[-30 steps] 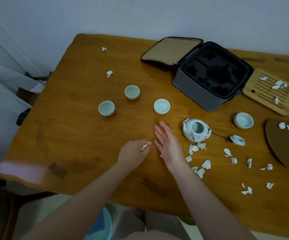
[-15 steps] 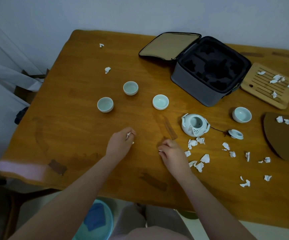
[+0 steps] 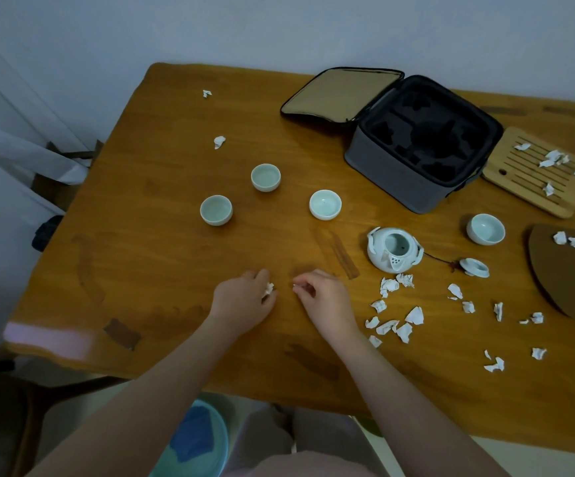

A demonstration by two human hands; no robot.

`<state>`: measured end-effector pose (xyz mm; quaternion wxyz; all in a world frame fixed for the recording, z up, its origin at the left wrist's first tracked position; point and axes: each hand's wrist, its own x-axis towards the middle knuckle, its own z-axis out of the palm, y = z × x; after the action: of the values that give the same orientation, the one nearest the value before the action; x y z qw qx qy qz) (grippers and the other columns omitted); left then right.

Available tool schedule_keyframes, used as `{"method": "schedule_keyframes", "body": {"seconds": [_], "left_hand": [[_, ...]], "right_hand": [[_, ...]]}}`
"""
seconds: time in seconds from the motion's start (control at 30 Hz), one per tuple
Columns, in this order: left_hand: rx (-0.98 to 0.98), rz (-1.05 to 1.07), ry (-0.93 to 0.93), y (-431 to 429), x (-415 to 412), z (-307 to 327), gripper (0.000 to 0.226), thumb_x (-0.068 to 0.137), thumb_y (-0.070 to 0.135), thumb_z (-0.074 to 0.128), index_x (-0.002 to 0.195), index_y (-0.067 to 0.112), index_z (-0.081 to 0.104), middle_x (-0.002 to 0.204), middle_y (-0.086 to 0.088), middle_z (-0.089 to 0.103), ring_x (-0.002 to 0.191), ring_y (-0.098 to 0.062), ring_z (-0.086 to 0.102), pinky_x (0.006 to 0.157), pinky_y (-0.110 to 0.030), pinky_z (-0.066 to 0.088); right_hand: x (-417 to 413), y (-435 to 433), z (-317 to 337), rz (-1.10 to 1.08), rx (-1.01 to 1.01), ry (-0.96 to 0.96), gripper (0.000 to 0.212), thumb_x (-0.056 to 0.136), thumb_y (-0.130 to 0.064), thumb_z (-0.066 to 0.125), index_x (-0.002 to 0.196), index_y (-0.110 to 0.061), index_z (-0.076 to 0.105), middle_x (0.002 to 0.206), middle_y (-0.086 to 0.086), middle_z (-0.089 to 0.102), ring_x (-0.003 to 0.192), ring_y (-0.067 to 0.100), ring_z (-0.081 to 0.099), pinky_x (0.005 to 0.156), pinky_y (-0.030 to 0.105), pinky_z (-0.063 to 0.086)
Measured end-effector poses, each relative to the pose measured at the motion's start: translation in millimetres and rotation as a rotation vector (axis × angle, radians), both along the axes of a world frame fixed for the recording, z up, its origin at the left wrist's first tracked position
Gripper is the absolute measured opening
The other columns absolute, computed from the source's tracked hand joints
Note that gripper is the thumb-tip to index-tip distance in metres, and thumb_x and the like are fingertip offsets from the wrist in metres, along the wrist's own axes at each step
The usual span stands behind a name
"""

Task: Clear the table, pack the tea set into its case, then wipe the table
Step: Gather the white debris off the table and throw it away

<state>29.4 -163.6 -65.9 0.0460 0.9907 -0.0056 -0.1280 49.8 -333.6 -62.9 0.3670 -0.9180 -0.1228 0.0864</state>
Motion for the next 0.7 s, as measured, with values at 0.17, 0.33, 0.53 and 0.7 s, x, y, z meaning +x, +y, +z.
{"method": "schedule_keyframes", "body": {"seconds": [0.17,0.33,0.53,0.7], "left_hand": [[0.164,-0.11,-0.004,-9.2,0.2,-8.6,0.04,0.1,0.054,0.025,0.119,0.021,0.04,0.1,0.001,0.059,0.069,-0.017,0.061,0.044,-0.026,0.038],[0.117,-0.098,0.028,-17.5,2.1,-8.4,0.022,0.105,0.033,0.028,0.119,0.02,0.038,0.1,-0.001,0.058,0.064,-0.017,0.051,0.048,-0.028,0.038],[0.011,-0.093,0.005,-15.7,7.9,-7.4,0.02,0.104,0.029,0.032,0.113,0.017,0.045,0.099,0.0,0.061,0.075,-0.018,0.059,0.051,-0.027,0.034],[-0.332,0.053,-0.066,-6.7,8.7,-4.1,0.019,0.102,0.024,0.037,0.084,0.016,0.038,0.071,0.0,0.048,0.061,-0.015,0.044,0.052,-0.028,0.029]], "right_hand": [[-7.3,-6.6,-4.4,-0.059,0.014,0.0,0.014,0.089,-0.013,0.067,0.102,-0.011,0.074,0.096,0.0,0.068,0.084,0.007,0.057,0.072,0.005,0.038],[-12.6,-7.3,-6.7,-0.126,0.041,-0.012,0.012,0.088,-0.011,0.068,0.097,-0.011,0.075,0.093,-0.001,0.069,0.082,0.004,0.055,0.071,0.004,0.039],[-16.2,-8.8,0.6,-0.19,0.113,-0.001,0.012,0.089,-0.01,0.067,0.098,-0.012,0.075,0.093,-0.003,0.068,0.079,0.0,0.054,0.072,0.004,0.04],[-22.4,-5.8,8.0,-0.243,0.215,0.049,0.011,0.087,-0.012,0.069,0.096,-0.016,0.075,0.088,-0.005,0.068,0.081,0.002,0.059,0.072,0.008,0.044]]}}
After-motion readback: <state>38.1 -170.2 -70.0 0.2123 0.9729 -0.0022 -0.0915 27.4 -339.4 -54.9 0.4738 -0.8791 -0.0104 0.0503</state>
